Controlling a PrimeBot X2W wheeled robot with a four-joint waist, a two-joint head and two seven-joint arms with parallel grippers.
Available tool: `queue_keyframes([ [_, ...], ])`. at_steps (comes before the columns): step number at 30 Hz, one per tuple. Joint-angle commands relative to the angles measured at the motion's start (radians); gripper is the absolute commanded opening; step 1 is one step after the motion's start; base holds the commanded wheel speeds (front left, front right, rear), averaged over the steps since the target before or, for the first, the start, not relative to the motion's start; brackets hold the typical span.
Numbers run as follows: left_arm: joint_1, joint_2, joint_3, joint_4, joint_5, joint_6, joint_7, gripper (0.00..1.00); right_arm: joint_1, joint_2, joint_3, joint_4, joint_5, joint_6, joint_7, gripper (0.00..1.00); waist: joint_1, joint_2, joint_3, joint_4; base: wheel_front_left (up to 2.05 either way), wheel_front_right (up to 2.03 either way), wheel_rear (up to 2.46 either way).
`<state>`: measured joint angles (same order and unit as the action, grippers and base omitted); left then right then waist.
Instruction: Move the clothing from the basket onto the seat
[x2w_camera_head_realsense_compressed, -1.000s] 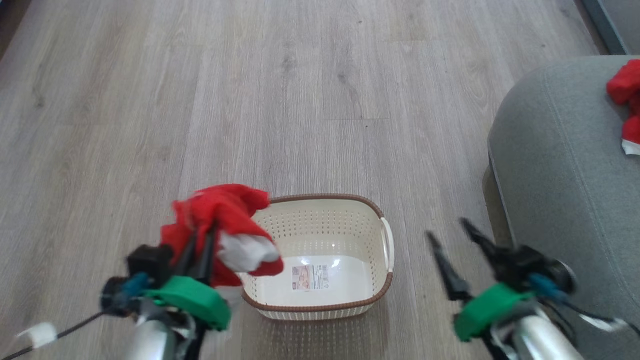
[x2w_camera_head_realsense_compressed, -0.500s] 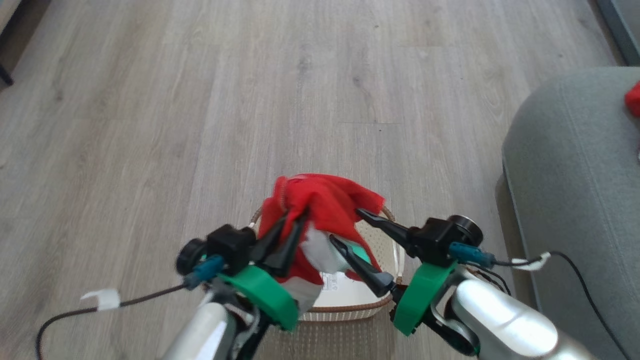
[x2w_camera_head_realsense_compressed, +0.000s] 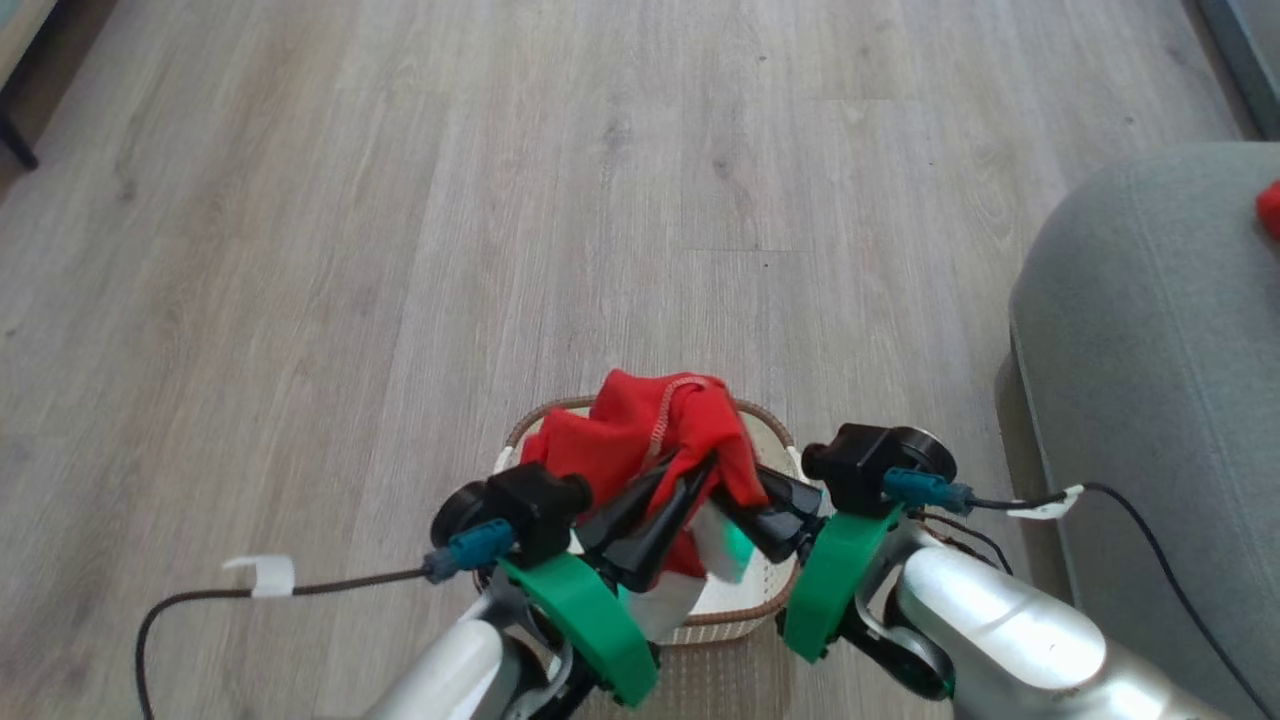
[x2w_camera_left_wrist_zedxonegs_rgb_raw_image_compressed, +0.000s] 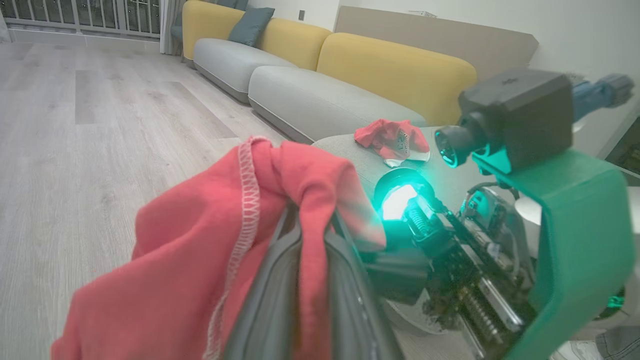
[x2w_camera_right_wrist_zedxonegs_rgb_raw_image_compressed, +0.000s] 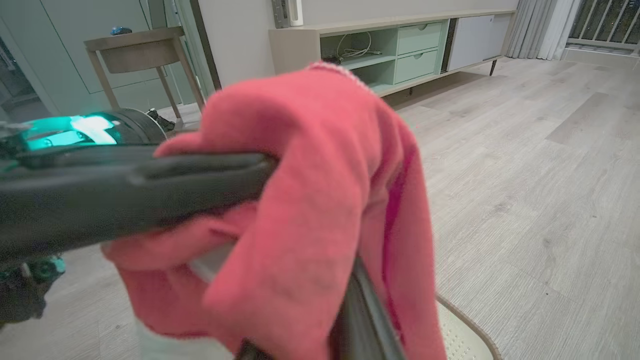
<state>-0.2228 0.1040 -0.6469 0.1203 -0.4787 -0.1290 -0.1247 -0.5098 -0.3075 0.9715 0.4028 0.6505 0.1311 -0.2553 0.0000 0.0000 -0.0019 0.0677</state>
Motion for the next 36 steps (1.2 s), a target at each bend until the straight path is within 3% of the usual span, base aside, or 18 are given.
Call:
queue_keyframes([
  [1, -0.054, 0.013, 0.028, -0.035, -0.01, -0.002, -0.012, 0.27, -0.034, 0.0, -0.011, -0.034, 0.012, 0.0, -0.006, 0.0, 0.0, 0.0, 0.002, -0.009, 0.0, 0.0, 0.0],
  [2, -0.054, 0.013, 0.028, -0.035, -0.01, -0.002, -0.012, 0.27, -0.034, 0.0, -0.011, -0.034, 0.012, 0.0, -0.006, 0.0, 0.0, 0.0, 0.002, -0.009, 0.0, 0.0, 0.0],
  [4, -0.053, 0.023, 0.032, -0.023, -0.015, -0.002, -0.021, 0.65, -0.033, -0.009, -0.025, -0.039, 0.014, 0.0, -0.006, 0.0, 0.0, 0.0, 0.005, -0.021, 0.0, 0.0, 0.0],
  [5, -0.053, 0.028, 0.036, -0.014, -0.017, -0.001, -0.027, 0.96, -0.032, -0.015, -0.033, -0.04, 0.014, 0.0, -0.006, 0.0, 0.0, 0.0, 0.007, -0.028, 0.0, 0.0, 0.0],
  [6, -0.051, 0.031, 0.042, -0.003, -0.022, -0.001, -0.034, 1.0, -0.031, -0.021, -0.042, -0.041, 0.013, 0.0, -0.006, 0.0, 0.0, 0.0, 0.009, -0.037, 0.0, 0.0, 0.0],
  [11, -0.051, 0.053, 0.035, 0.052, -0.001, 0.0, -0.078, 1.0, -0.017, -0.052, -0.118, -0.054, -0.004, 0.0, -0.006, 0.0, 0.0, 0.0, 0.022, -0.107, 0.0, 0.0, 0.0],
  [15, -0.043, 0.06, 0.021, 0.084, 0.004, -0.001, -0.107, 1.0, -0.003, -0.074, -0.191, -0.08, -0.03, 0.0, -0.006, 0.0, 0.0, 0.0, 0.037, -0.2, 0.0, 0.0, 0.0],
  [25, -0.086, 0.013, -0.085, 0.119, -0.004, -0.001, -0.134, 1.0, 0.061, -0.138, -0.346, -0.102, -0.065, 0.0, -0.006, 0.0, 0.0, 0.0, 0.08, -0.388, 0.0, 0.0, 0.0],
  [32, -0.129, 0.015, -0.125, 0.128, -0.012, -0.002, -0.137, 1.0, 0.088, -0.13, -0.468, -0.102, -0.095, 0.0, -0.006, 0.0, 0.0, 0.0, 0.139, -0.426, 0.0, 0.0, 0.0],
  [36, -0.175, 0.026, -0.134, 0.123, 0.002, -0.002, -0.137, 1.0, 0.059, -0.071, -0.627, -0.09, -0.143, 0.0, -0.006, 0.0, 0.0, 0.0, 0.243, -0.405, 0.0, 0.0, 0.0],
])
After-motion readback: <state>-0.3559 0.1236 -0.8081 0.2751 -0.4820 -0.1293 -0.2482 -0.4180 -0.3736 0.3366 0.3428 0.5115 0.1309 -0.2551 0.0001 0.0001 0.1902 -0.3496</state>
